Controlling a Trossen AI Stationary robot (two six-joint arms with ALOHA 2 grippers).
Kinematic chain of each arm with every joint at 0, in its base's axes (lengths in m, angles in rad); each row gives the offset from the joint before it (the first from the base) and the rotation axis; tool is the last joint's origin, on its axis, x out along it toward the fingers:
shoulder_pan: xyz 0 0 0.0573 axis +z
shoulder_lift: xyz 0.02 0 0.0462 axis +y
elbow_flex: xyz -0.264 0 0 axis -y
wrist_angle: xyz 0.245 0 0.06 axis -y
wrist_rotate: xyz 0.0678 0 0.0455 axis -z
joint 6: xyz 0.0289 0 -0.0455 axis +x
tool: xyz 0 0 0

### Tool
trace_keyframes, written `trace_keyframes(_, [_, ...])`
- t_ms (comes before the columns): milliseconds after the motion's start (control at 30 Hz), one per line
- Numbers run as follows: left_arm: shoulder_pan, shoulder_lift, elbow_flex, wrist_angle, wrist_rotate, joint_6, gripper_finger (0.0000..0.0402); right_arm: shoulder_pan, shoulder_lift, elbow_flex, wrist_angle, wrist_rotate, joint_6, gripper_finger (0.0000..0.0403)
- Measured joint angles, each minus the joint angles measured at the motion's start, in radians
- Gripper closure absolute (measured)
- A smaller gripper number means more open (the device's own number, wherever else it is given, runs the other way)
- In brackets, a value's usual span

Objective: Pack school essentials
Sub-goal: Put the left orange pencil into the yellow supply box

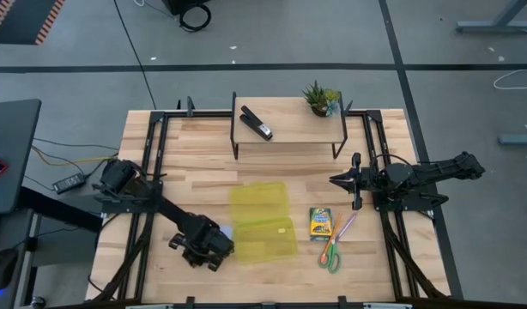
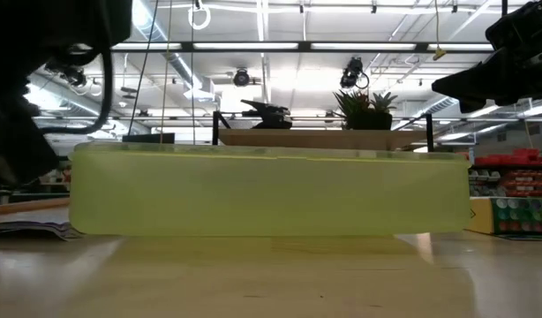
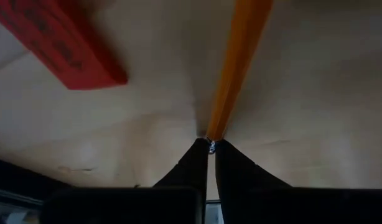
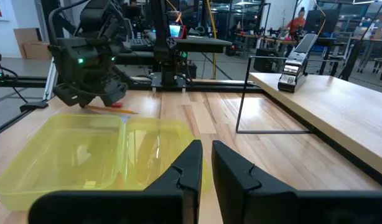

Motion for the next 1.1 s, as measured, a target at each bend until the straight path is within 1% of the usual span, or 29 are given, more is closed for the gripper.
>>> trace_keyframes(200, [-0.001, -0.037, 0.029, -0.044, 0.017, -0.008, 0.0387, 0.000, 0.000, 0.000, 0.000, 0.000, 0.000, 0.0361])
trace_keyframes(433, [0.000, -0.092, 0.067, -0.113, 0.019, -0.022, 0.0379, 0.000, 0.000, 0.000, 0.000, 0.000, 0.000, 0.0361])
trace_keyframes(600, [0.006, -0.116, 0.093, -0.118, -0.006, -0.040, 0.0384, 0.000, 0.000, 0.000, -0.001, 0.000, 0.000, 0.0361])
trace_keyframes(733, [0.026, -0.116, 0.130, -0.113, -0.042, -0.016, 0.0380, 0.000, 0.000, 0.000, -0.001, 0.000, 0.000, 0.0361])
trace_keyframes(1100, [0.151, -0.114, 0.229, -0.097, -0.158, 0.092, 0.0380, 0.000, 0.000, 0.000, 0.000, 0.000, 0.000, 0.0361])
